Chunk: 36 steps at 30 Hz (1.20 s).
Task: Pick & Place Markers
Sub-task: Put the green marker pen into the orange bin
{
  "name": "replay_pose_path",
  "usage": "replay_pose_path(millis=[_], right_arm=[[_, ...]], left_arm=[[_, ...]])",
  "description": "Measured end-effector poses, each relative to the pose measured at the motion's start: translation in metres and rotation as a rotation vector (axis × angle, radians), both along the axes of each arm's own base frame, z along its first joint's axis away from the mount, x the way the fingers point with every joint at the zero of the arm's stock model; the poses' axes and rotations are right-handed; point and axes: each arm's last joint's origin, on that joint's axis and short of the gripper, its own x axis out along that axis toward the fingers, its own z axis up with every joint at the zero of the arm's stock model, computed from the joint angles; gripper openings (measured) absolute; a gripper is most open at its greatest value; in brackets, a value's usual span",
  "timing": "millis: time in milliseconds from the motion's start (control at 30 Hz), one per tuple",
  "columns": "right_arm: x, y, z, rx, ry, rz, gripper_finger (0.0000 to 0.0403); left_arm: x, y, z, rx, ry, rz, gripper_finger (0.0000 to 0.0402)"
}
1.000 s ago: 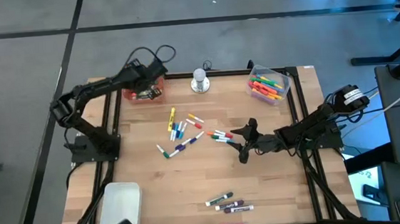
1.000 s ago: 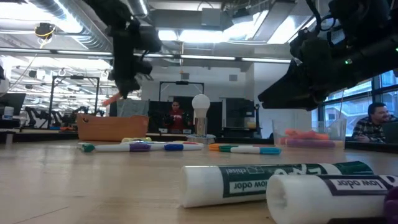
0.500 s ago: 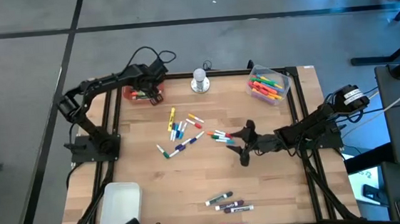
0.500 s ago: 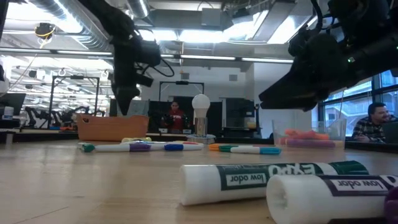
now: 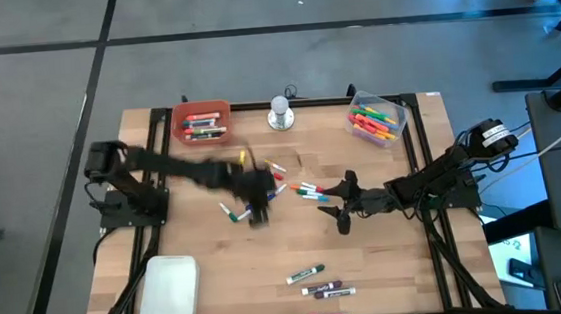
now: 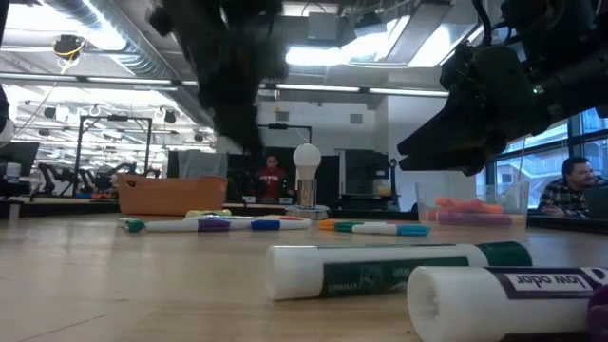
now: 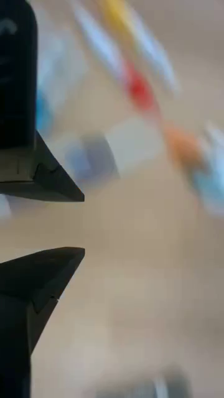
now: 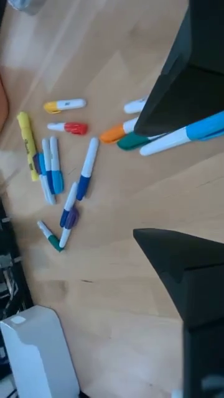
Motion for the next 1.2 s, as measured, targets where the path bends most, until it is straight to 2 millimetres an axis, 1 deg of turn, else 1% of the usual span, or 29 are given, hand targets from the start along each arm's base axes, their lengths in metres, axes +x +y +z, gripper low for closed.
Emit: replay_pose_path(millis=[33,100,200,233,300,400,500,600,733,867,967,1100,1200], right_arm=[[0.0,0.0,0.0,0.011,0.003,-0.005,0.0253],[-0.001,0.0,-0.002,0.036,0.015,-0.017,0.0253],[-0.002,-0.001,-0.004,0.068,0.027,-0.033,0.0253],[-0.002,-0.001,-0.004,0.072,0.028,-0.034,0.0253],[-0.002,-0.001,-0.004,0.083,0.025,-0.044,0.0253],[-0.002,-0.001,-0.004,0.091,0.021,-0.051,0.0253],[-0.002,-0.001,-0.004,0.089,0.02,-0.051,0.0253],[-0.002,-0.001,-0.004,0.071,0.024,-0.048,0.0253],[0.0,-0.006,-0.004,0.032,0.033,-0.054,0.0253],[0.001,-0.012,-0.004,0.008,0.04,-0.067,0.0253],[0.001,-0.013,-0.005,0.013,0.048,-0.058,0.0253],[0.0,-0.013,-0.006,0.012,0.069,-0.046,0.0253],[0.0,-0.013,-0.007,0.014,0.072,-0.049,0.0253]], left_arm=[[0.008,-0.025,-0.001,-0.002,-0.071,-0.039,0.0121],[0.018,-0.069,-0.009,0.02,-0.17,-0.08,0.0121],[0.025,-0.121,-0.028,0.078,-0.269,-0.111,0.0126],[0.028,-0.134,-0.034,0.09,-0.299,-0.111,0.0129],[0.035,-0.153,-0.044,0.092,-0.35,-0.109,0.0136],[0.045,-0.171,-0.059,0.066,-0.42,-0.12,0.015],[0.052,-0.179,-0.067,0.043,-0.456,-0.13,0.0165],[0.055,-0.176,-0.072,0.045,-0.431,-0.132,0.018],[0.057,-0.168,-0.074,0.048,-0.409,-0.131,0.0193],[0.06,-0.16,-0.076,-0.007,-0.375,-0.175,0.0193],[0.064,-0.155,-0.084,-0.035,-0.357,-0.217,0.0191],[0.069,-0.154,-0.088,-0.117,-0.381,-0.246,0.019],[0.07,-0.153,-0.088,-0.133,-0.386,-0.259,0.019]])
